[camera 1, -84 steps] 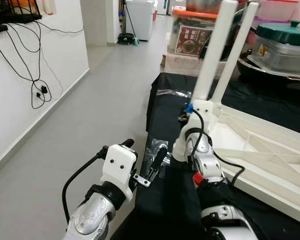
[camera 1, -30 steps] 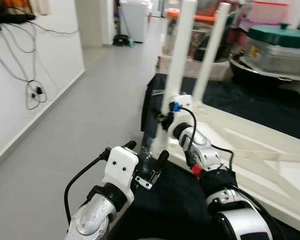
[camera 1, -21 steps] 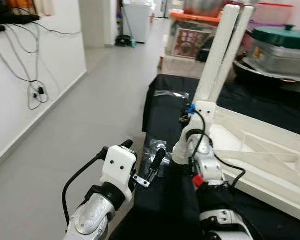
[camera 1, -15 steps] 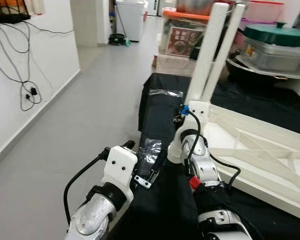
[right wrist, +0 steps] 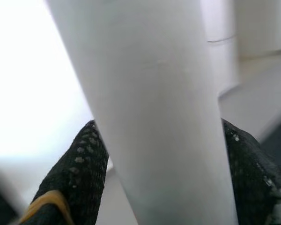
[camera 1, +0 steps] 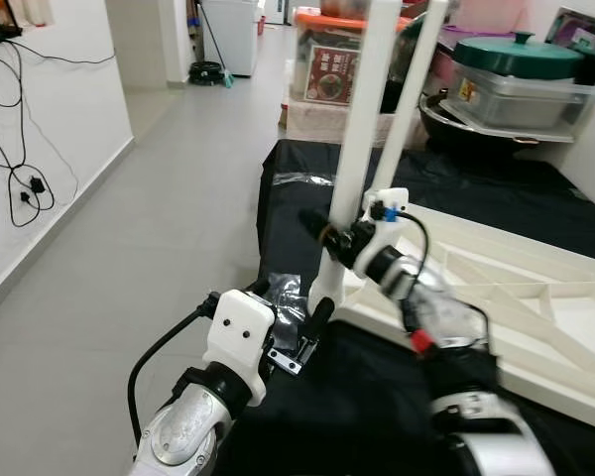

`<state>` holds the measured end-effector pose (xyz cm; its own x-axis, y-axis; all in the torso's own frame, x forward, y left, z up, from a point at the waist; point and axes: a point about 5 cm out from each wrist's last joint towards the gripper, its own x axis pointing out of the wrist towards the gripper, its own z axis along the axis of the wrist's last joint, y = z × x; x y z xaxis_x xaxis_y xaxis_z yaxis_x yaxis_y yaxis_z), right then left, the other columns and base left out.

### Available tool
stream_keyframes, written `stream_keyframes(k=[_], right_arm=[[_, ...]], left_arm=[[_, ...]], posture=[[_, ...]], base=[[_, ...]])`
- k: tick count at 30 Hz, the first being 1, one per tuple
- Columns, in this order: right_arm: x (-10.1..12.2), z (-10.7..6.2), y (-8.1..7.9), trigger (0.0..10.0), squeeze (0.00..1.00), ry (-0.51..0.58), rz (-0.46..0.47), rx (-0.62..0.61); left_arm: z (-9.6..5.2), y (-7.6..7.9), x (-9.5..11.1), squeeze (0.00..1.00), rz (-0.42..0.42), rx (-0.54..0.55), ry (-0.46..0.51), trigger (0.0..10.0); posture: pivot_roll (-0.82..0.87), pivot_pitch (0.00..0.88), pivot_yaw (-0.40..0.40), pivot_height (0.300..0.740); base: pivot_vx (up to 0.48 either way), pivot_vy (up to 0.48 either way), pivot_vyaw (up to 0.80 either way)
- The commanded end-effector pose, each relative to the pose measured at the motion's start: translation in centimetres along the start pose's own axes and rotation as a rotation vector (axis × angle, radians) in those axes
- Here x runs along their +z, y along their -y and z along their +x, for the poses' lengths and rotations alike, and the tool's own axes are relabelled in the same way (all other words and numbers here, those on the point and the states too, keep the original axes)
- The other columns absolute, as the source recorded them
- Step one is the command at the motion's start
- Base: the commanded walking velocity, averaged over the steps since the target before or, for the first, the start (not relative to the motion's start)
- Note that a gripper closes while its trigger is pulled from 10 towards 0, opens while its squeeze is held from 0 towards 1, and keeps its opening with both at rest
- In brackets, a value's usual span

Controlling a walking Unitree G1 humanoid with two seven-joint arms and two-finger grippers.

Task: Building children table

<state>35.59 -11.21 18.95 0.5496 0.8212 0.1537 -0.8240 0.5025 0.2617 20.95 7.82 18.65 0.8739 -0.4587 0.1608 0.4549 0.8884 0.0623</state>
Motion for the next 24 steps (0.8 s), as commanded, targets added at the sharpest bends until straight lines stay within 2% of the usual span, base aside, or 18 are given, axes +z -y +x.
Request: stream_keyframes(k=[1, 2, 4, 5, 9, 10, 11, 13, 14, 15, 17, 18, 20, 21, 22, 23, 24], right_arm=[[-0.7, 1.1, -1.6, 10.0, 0.0, -0.058, 0.044, 0.197], [-1.3, 1.1, -1.9, 10.0, 0.0, -0.123, 0.01, 0.281], [-1.7, 1.2, -2.0, 10.0, 0.0, -0.164, -0.012, 0.326], [-2.1, 1.5, -2.0, 10.0, 0.0, -0.201, -0.038, 0.339], [-2.4, 1.8, -1.9, 10.0, 0.0, -0.219, -0.056, 0.336], [-2.4, 2.6, -1.3, 0.0, 0.0, -0.204, -0.1, 0.219], [-2.4, 2.6, -1.3, 0.0, 0.0, -0.204, -0.1, 0.219], [-1.7, 3.6, 0.0, 0.0, 0.0, -0.146, -0.17, -0.013], [-1.7, 3.6, 0.0, 0.0, 0.0, -0.146, -0.17, -0.013], [-1.3, 3.6, 0.4, 0.0, 0.0, -0.124, -0.182, -0.073], [-1.1, 3.5, 0.6, 0.0, 0.0, -0.116, -0.182, -0.082], [-0.7, 3.0, 1.6, 0.0, 0.0, -0.084, -0.191, -0.239], [-0.7, 3.0, 1.6, 0.0, 0.0, -0.084, -0.191, -0.239], [-0.4, 2.0, 2.8, 0.0, 0.0, -0.039, -0.199, -0.459], [-0.4, 2.0, 2.8, 0.0, 0.0, -0.039, -0.199, -0.459], [-0.3, 0.6, 3.9, 0.0, 0.0, -0.015, -0.236, -0.713], [-0.3, 0.6, 3.9, 0.0, 0.0, -0.015, -0.236, -0.713]], left_arm=[[0.1, 0.1, -0.2, 0.0, -0.001, -0.002, -0.006, 10.0], [0.2, 0.0, -0.2, 0.0, 0.0, 0.0, -0.004, 10.0], [0.2, 0.0, -0.1, 0.0, 0.0, 0.002, -0.003, 10.0], [0.2, 0.0, -0.1, 0.0, 0.002, 0.0, -0.003, 10.0], [0.2, 0.1, -0.1, 0.0, 0.002, -0.001, -0.003, 10.0], [0.2, 0.0, -0.1, 0.0, 0.003, 0.0, -0.002, 10.0], [0.2, 0.0, -0.1, 0.0, 0.003, 0.0, -0.002, 10.0], [0.2, -0.1, -0.1, 0.0, 0.003, 0.003, -0.001, 10.0], [0.2, -0.1, -0.1, 0.0, 0.003, 0.003, -0.001, 10.0], [0.2, -0.1, -0.1, 0.0, 0.004, 0.004, -0.001, 10.0], [0.2, -0.1, -0.1, 0.0, 0.004, 0.004, -0.001, 10.0], [0.2, 0.0, -0.1, 0.0, 0.002, 0.001, -0.002, 10.0], [0.2, 0.0, -0.1, 0.0, 0.002, 0.001, -0.002, 10.0], [0.2, 0.0, -0.2, 0.0, 0.001, -0.001, -0.002, 10.0], [0.2, 0.0, -0.2, 0.0, 0.001, -0.001, -0.002, 10.0], [0.2, 0.0, -0.2, 0.0, 0.0, -0.002, -0.003, 10.0], [0.2, 0.0, -0.2, 0.0, 0.0, -0.002, -0.003, 10.0]], posture=[[0.13, 0.002, -0.107, 0.74], [0.13, 0.001, -0.111, 0.74], [0.13, 0.003, -0.111, 0.74], [0.12, 0.003, -0.112, 0.74], [0.12, 0.006, -0.113, 0.74], [0.13, 0.002, -0.115, 0.74], [0.13, 0.002, -0.115, 0.74], [0.13, 0.003, -0.108, 0.74], [0.13, 0.003, -0.108, 0.74], [0.12, 0.002, -0.108, 0.74], [0.12, 0.002, -0.108, 0.74], [0.12, 0.002, -0.105, 0.74], [0.12, 0.002, -0.105, 0.74], [0.12, 0.001, -0.103, 0.74], [0.12, 0.001, -0.103, 0.74], [0.12, 0.001, -0.103, 0.74], [0.12, 0.001, -0.103, 0.74]], base=[[0.0, 0.0, 0.0], [0.0, 0.0, 0.0], [0.0, 0.0, 0.0], [0.0, 0.0, 0.0], [0.0, 0.0, 0.0], [0.0, 0.0, 0.0], [0.0, 0.0, 0.0], [0.0, 0.0, 0.0], [0.0, 0.0, 0.0], [0.0, 0.0, 0.0], [0.0, 0.0, 0.0], [0.0, 0.0, 0.0], [0.0, 0.0, 0.0], [0.0, 0.0, 0.0], [0.0, 0.0, 0.0], [0.0, 0.0, 0.0], [0.0, 0.0, 0.0]])
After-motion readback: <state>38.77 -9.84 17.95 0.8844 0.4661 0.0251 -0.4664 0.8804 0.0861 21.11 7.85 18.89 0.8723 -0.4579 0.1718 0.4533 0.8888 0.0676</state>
